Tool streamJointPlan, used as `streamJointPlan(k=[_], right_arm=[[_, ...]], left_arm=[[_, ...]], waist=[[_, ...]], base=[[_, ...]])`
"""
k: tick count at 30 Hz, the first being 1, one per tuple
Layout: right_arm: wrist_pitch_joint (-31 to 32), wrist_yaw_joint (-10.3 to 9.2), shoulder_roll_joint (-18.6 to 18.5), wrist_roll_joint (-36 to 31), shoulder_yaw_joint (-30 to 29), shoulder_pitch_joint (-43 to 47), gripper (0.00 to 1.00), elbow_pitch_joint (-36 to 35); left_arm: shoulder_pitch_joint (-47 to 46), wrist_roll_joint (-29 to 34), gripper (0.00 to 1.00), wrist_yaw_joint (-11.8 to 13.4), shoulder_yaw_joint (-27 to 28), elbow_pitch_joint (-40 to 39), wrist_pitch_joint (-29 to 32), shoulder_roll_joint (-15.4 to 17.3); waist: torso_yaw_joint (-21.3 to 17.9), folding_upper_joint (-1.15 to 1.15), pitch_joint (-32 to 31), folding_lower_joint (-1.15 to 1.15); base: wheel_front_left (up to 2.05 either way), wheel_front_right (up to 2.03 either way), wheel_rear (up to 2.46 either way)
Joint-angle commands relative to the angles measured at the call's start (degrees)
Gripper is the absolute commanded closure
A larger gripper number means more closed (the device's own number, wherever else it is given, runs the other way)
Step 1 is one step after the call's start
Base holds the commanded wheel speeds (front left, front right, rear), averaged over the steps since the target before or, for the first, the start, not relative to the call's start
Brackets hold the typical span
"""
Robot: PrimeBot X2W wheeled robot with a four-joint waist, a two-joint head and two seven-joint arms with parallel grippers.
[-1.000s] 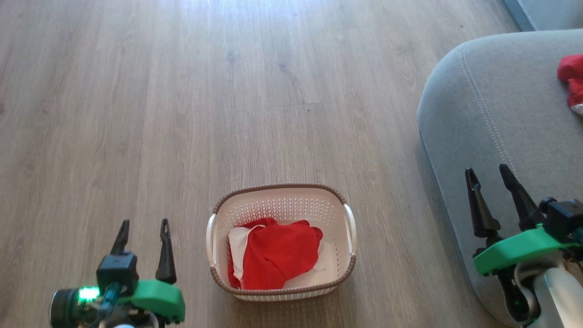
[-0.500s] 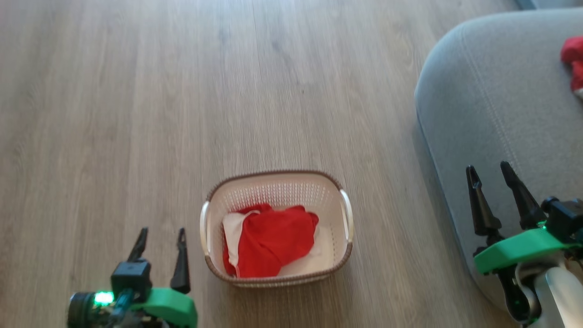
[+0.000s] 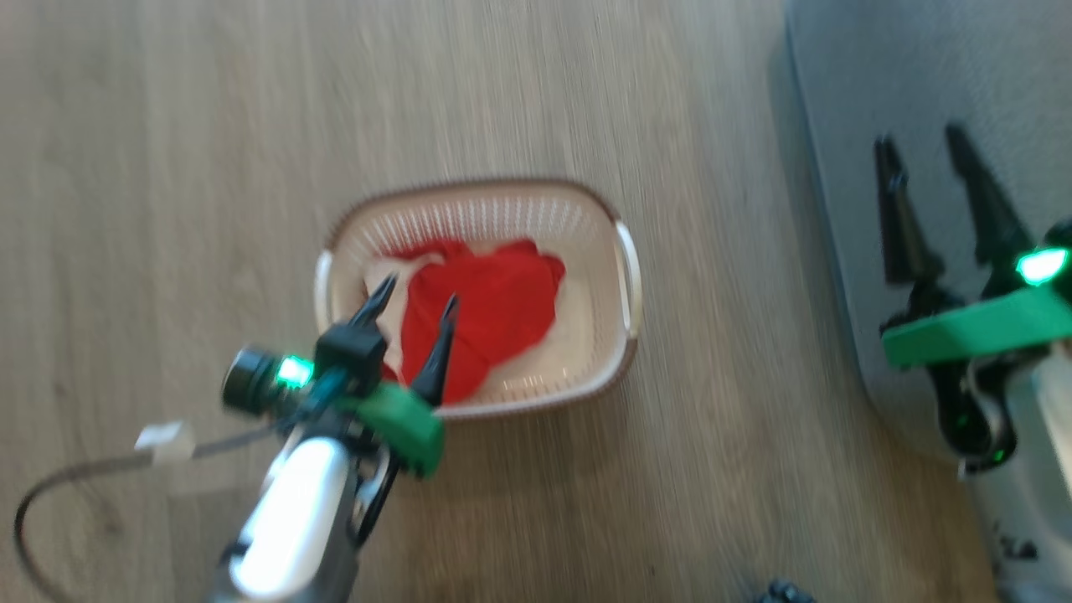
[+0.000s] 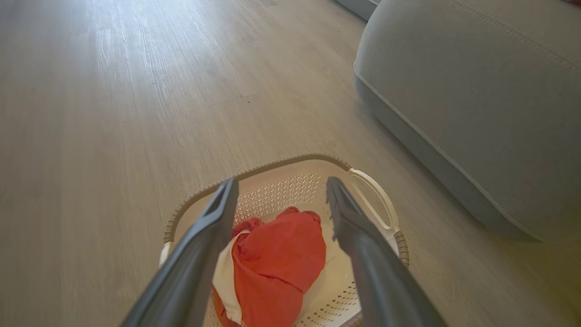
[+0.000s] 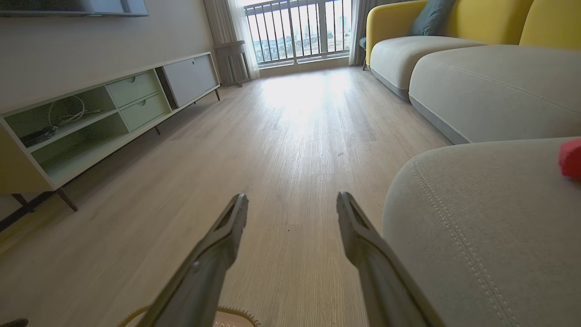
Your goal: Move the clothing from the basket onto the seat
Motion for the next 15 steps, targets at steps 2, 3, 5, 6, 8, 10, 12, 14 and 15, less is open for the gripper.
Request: streamJointPlan(k=[2, 3, 5, 6, 8, 10, 12, 14, 15], right_arm=[[-0.37, -0.01, -1.46, 0.76, 1.10, -3.00, 0.00, -3.01], [-0.37, -0.01, -1.51, 0.95, 1.16, -3.80, 0.00, -3.41], [-0.37, -0.01, -1.50, 1.28, 1.37, -5.32, 0.00, -4.03], [-0.37, -0.01, -1.47, 1.41, 1.48, -6.03, 0.00, -4.28], [-0.37, -0.01, -1.27, 1.68, 1.69, -7.41, 0.00, -4.84], [-0.37, -0.01, -1.14, 1.75, 1.82, -8.06, 0.00, -5.05], [-0.37, -0.01, -0.76, 1.95, 2.23, -9.37, 0.00, -5.52], [-0.37, -0.01, -0.35, 2.09, 2.68, -10.58, 0.00, -5.96], [-0.37, -0.01, -0.18, 2.17, 2.90, -11.14, 0.00, -6.13]], left_arm=[[-6.58, 1.12, 0.00, -1.06, -1.12, 2.77, -0.72, -0.11], [-8.76, 1.43, 0.00, -1.34, -2.10, 4.33, -0.72, -0.12], [-12.86, 1.45, 0.00, -1.71, -4.05, 7.57, -0.72, -0.13], [-14.95, 1.73, 0.00, -1.86, -5.16, 9.18, -0.72, -0.14], [-18.79, 2.17, 0.00, -1.99, -7.12, 12.73, -0.72, -0.14], [-20.61, 2.40, 0.00, -2.09, -8.12, 14.53, -0.72, -0.14], [-23.98, 2.78, 0.00, -2.09, -9.82, 18.28, -0.72, -0.15], [-27.06, 3.07, 0.00, -2.07, -11.55, 21.95, -0.72, -0.15], [-28.50, 3.28, 0.00, -1.90, -12.31, 24.20, -0.67, -0.15]], waist=[[-2.77, 0.00, 10.39, -0.02], [-3.11, 0.00, 11.99, -0.02], [-3.85, 0.00, 14.90, -0.02], [-4.20, 0.00, 16.31, -0.02], [-4.85, 0.00, 18.97, -0.02], [-5.17, 0.00, 20.12, -0.02], [-5.94, 0.00, 22.48, -0.02], [-6.68, 0.00, 24.55, -0.02], [-7.06, 0.00, 25.52, -0.02]], base=[[0.00, 0.00, 0.00], [0.00, 0.00, 0.00], [0.00, 0.00, 0.00], [0.00, 0.00, 0.00], [0.00, 0.00, 0.00], [0.00, 0.00, 0.00], [0.00, 0.00, 0.00], [0.00, 0.00, 0.00], [0.00, 0.00, 0.00]])
